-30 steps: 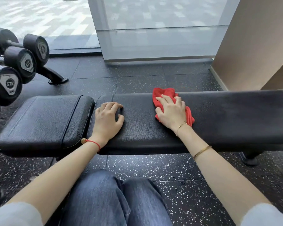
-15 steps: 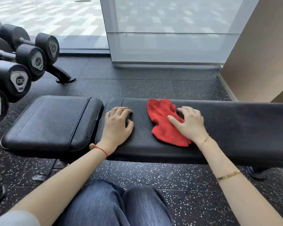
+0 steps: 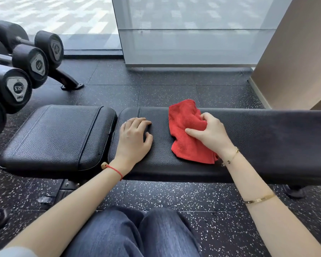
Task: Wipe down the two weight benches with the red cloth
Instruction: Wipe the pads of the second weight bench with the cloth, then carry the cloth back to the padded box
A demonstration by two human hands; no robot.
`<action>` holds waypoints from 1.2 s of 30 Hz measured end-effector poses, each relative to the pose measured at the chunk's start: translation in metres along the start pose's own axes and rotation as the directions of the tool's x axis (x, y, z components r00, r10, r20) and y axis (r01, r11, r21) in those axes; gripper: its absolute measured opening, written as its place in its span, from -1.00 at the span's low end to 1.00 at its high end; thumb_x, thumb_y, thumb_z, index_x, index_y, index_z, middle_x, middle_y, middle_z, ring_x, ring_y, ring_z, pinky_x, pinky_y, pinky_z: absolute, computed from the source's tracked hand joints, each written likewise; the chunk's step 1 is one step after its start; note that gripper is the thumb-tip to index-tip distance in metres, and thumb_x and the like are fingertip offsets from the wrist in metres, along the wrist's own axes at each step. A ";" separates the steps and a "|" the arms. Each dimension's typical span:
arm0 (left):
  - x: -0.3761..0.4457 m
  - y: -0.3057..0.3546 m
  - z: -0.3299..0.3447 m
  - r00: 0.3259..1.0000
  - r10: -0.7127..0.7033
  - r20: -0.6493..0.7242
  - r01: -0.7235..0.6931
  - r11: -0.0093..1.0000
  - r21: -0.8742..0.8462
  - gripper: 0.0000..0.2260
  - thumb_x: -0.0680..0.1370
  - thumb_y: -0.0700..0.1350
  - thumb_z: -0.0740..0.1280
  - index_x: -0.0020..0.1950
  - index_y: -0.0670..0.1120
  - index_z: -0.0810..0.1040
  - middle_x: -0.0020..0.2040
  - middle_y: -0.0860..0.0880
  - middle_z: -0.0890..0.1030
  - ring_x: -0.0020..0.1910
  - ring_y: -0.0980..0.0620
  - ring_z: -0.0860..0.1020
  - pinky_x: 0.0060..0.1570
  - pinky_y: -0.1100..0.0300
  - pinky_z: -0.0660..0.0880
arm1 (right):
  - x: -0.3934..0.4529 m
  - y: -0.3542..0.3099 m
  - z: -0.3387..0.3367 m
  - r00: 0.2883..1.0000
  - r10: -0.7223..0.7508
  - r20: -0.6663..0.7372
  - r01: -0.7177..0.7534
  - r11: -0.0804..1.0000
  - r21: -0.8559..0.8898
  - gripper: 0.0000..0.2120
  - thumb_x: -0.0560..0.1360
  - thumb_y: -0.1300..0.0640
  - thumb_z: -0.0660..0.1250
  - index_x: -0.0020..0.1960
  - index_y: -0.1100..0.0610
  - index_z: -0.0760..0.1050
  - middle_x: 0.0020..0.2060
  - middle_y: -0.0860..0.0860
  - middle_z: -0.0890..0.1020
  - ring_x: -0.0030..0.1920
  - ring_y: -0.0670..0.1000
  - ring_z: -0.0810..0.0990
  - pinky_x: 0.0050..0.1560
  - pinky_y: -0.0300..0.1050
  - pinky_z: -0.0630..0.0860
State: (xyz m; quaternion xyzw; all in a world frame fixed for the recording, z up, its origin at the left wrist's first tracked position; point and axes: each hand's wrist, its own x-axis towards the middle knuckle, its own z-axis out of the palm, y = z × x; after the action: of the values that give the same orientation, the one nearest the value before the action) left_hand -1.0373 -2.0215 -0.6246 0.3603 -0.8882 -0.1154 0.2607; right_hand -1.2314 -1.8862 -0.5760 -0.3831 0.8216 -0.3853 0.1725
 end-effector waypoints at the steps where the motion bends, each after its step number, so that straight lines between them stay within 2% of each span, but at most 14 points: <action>1: 0.000 0.000 0.000 1.000 0.001 0.003 -0.001 1.000 -0.006 -0.70 0.48 -0.17 0.33 0.20 -0.11 0.61 0.23 -0.06 0.60 0.30 -0.12 0.48 0.36 -0.11 0.35 | -0.001 -0.004 0.001 0.999 0.041 0.028 -0.044 0.991 0.130 -0.61 0.32 0.06 0.57 0.03 0.14 0.48 -0.03 0.04 0.66 0.01 0.05 0.62 0.04 -0.06 0.49; 5: 0.001 -0.001 -0.002 1.000 -0.009 0.013 0.010 0.999 -0.034 -0.72 0.49 -0.19 0.34 0.19 -0.11 0.61 0.22 -0.05 0.61 0.32 -0.12 0.48 0.39 -0.09 0.32 | -0.005 -0.011 0.010 0.971 0.153 0.183 -0.229 0.815 0.532 -0.58 0.32 0.20 0.57 0.12 0.20 0.52 0.00 0.11 0.69 -0.05 0.03 0.67 0.01 -0.06 0.61; 7: 0.000 -0.002 -0.004 1.000 -0.010 0.003 0.010 0.999 -0.043 -0.73 0.48 -0.20 0.34 0.17 -0.11 0.61 0.20 -0.03 0.62 0.30 -0.10 0.49 0.37 -0.08 0.34 | -0.005 -0.013 0.015 0.953 0.170 0.251 -0.294 0.718 0.631 -0.59 0.34 0.22 0.55 0.15 0.26 0.55 0.02 0.16 0.69 -0.04 0.07 0.68 -0.02 -0.08 0.62; 9: 0.001 -0.005 -0.006 1.000 -0.013 -0.022 0.011 0.998 -0.056 -0.73 0.47 -0.22 0.33 0.17 -0.11 0.61 0.18 -0.04 0.62 0.26 -0.11 0.52 0.33 -0.08 0.38 | -0.003 -0.014 0.021 0.941 0.164 0.297 -0.327 0.669 0.667 -0.62 0.38 0.24 0.51 0.16 0.29 0.56 0.03 0.18 0.69 -0.04 0.08 0.69 -0.05 -0.10 0.63; 12: 0.005 -0.010 -0.016 0.999 -0.009 -0.036 0.007 0.999 -0.039 -0.73 0.47 -0.23 0.33 0.16 -0.11 0.61 0.17 -0.03 0.63 0.22 -0.09 0.55 0.28 -0.07 0.42 | -0.002 -0.020 0.028 0.918 0.176 0.356 -0.386 0.608 0.694 -0.65 0.40 0.28 0.47 0.17 0.31 0.56 0.04 0.20 0.68 -0.05 0.09 0.68 -0.08 -0.11 0.64; 17: 0.015 -0.009 -0.056 0.999 -0.029 0.034 0.029 1.000 0.001 -0.75 0.49 -0.22 0.33 0.16 -0.10 0.60 0.15 -0.02 0.63 0.19 -0.09 0.55 0.25 -0.01 0.44 | -0.003 -0.054 0.026 0.872 0.274 0.407 -0.490 0.532 0.691 -0.61 0.42 0.29 0.45 0.22 0.31 0.52 0.10 0.23 0.65 0.07 0.18 0.64 0.15 0.06 0.58; 21: 0.022 0.006 -0.110 0.991 -0.067 0.120 0.076 0.995 -0.072 -0.73 0.51 -0.26 0.31 0.20 -0.15 0.58 0.16 -0.06 0.62 0.18 -0.11 0.56 0.22 -0.03 0.47 | -0.018 -0.093 0.001 0.830 0.324 0.454 -0.557 0.516 0.651 -0.59 0.40 0.28 0.47 0.22 0.28 0.52 0.08 0.19 0.67 0.05 0.16 0.66 0.10 0.04 0.60; 24: 0.019 0.024 -0.164 0.980 -0.092 0.177 0.114 0.986 -0.118 -0.73 0.53 -0.27 0.31 0.22 -0.14 0.58 0.19 -0.07 0.61 0.22 -0.09 0.54 0.26 -0.03 0.47 | -0.036 -0.131 -0.030 0.811 0.335 0.479 -0.583 0.517 0.626 -0.61 0.40 0.29 0.47 0.21 0.27 0.52 0.04 0.17 0.67 0.01 0.12 0.65 0.05 0.01 0.61; 28: 0.003 0.062 -0.247 0.955 -0.192 0.228 0.219 0.971 -0.100 -0.76 0.54 -0.23 0.32 0.20 -0.11 0.58 0.15 -0.04 0.62 0.17 -0.08 0.55 0.19 -0.05 0.49 | -0.069 -0.195 -0.078 0.787 0.357 0.503 -0.613 0.546 0.571 -0.58 0.40 0.32 0.46 0.23 0.33 0.48 0.14 0.27 0.62 0.05 0.16 0.61 0.20 0.15 0.54; 31: -0.013 0.094 -0.318 0.942 -0.239 0.237 0.266 0.960 -0.087 -0.79 0.55 -0.21 0.33 0.18 -0.12 0.59 0.12 -0.03 0.63 0.13 -0.07 0.57 0.17 -0.04 0.50 | -0.099 -0.247 -0.119 0.758 0.366 0.540 -0.645 0.544 0.536 -0.56 0.41 0.32 0.45 0.26 0.34 0.46 0.17 0.30 0.59 0.06 0.17 0.61 0.23 0.19 0.51; 36: -0.045 0.146 -0.428 0.919 -0.321 0.229 0.338 0.940 -0.041 -0.81 0.56 -0.19 0.33 0.16 -0.11 0.61 0.11 -0.02 0.64 0.12 -0.06 0.58 0.18 -0.01 0.50 | -0.149 -0.326 -0.186 0.743 0.340 0.576 -0.656 0.542 0.526 -0.56 0.42 0.32 0.44 0.27 0.34 0.45 0.18 0.28 0.59 0.06 0.15 0.61 0.20 0.13 0.54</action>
State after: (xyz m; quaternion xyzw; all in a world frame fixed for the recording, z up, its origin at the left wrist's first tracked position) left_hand -0.8609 -1.8929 -0.2256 0.4790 -0.8329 -0.2316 0.1524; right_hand -1.0805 -1.8130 -0.2082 -0.1017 0.6308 -0.5103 0.5756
